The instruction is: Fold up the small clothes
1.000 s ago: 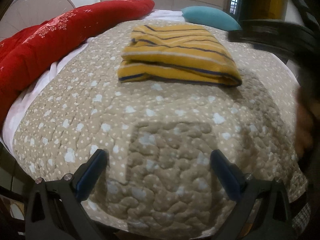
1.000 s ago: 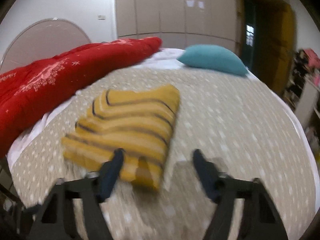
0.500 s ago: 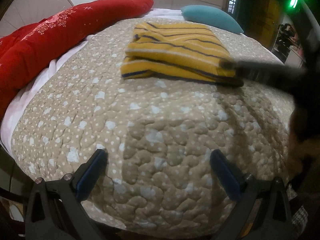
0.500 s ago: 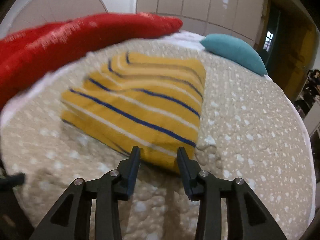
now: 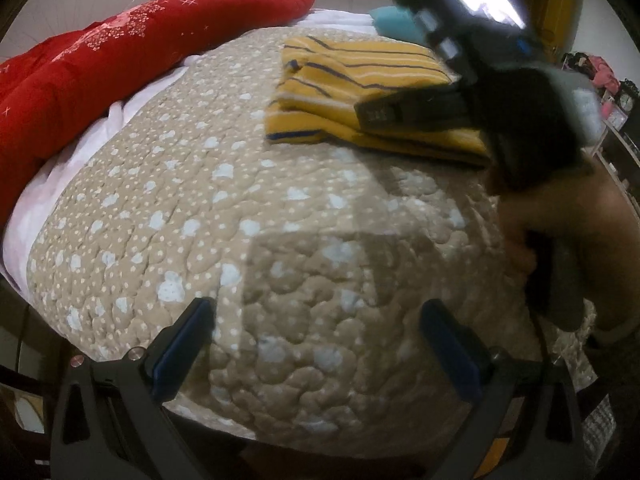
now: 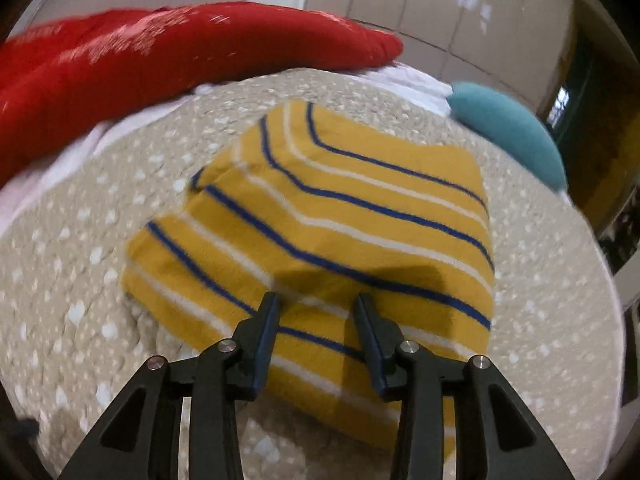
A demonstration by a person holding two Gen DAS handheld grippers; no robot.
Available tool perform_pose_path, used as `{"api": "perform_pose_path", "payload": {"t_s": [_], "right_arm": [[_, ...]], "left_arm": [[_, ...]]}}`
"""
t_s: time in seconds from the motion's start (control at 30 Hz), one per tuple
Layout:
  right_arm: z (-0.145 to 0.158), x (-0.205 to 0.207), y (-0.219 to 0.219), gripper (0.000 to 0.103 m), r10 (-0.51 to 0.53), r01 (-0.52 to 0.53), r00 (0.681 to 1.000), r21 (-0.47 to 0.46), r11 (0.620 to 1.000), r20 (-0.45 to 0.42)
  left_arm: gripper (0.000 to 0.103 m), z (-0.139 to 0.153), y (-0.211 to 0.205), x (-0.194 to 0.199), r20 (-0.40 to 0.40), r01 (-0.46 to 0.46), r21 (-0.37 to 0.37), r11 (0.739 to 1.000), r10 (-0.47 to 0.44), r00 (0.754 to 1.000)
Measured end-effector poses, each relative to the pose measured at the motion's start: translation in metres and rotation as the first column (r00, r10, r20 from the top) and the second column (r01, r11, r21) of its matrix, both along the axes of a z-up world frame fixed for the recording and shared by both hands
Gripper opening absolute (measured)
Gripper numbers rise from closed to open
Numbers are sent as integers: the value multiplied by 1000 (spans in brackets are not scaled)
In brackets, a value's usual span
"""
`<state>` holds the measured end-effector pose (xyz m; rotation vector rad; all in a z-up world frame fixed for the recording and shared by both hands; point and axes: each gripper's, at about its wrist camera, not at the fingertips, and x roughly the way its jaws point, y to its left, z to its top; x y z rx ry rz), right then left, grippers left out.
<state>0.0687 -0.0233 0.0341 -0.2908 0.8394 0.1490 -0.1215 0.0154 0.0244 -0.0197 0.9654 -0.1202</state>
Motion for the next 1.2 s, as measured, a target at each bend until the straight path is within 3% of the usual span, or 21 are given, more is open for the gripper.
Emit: {"api": "perform_pose_path", "payload": {"t_s": [0.1,0.2,0.33,0.4,0.47,0.57,0.67,0.73,0.87,0.9,0.97,1.07,1.2], "right_arm": [[22,-7,-2,43,34,-37,999,81,996,33],[37,-1,7,43,50,-56,997,87,995,66],[13,19,29,43,89,-87,996,73,994,-22],[-7,26,41,44,96,-95,994,7,995,-59],[-2,22,40,44,101,-101,994,12,995,-41],[27,6,19,45,103,-103,995,153,983,11],[52,-14,-6,60,34,-55,992,178,983,121],[52,-18,-22,66,-11,-13,990,166,986,144],[4,-7,-41,67,-41,44,998,97,994,-40],[-3,-11,-42,67,-31,34,999,79,996,-39],[4,-22,-42,67,0,-1,1000,75,997,14],[28,-26,-49,67,1,-13,997,148,989,81],[50,1,-61,67,-54,31,991,182,983,119]], "left_arm": [[103,2,2,0,-5,-1,-11,1000,1,1000],[103,4,4,0,-11,-8,-23,1000,8,1000],[103,5,10,-2,-14,-23,-20,1000,23,1000],[103,5,11,-5,-17,-29,-19,999,28,999],[103,6,12,-6,-15,-30,-19,999,29,999],[103,6,13,-6,-14,-37,-8,999,37,999],[103,6,13,-5,-14,-44,-6,999,43,999],[103,6,11,-4,-15,-43,1,999,43,999],[103,8,9,0,-9,-34,14,999,34,999],[103,9,7,0,-4,-30,22,999,31,1000],[103,9,6,2,-1,-28,36,999,28,1000],[103,8,4,6,-6,-29,50,998,29,1000],[103,7,2,10,-13,-26,60,998,27,1000]]}}
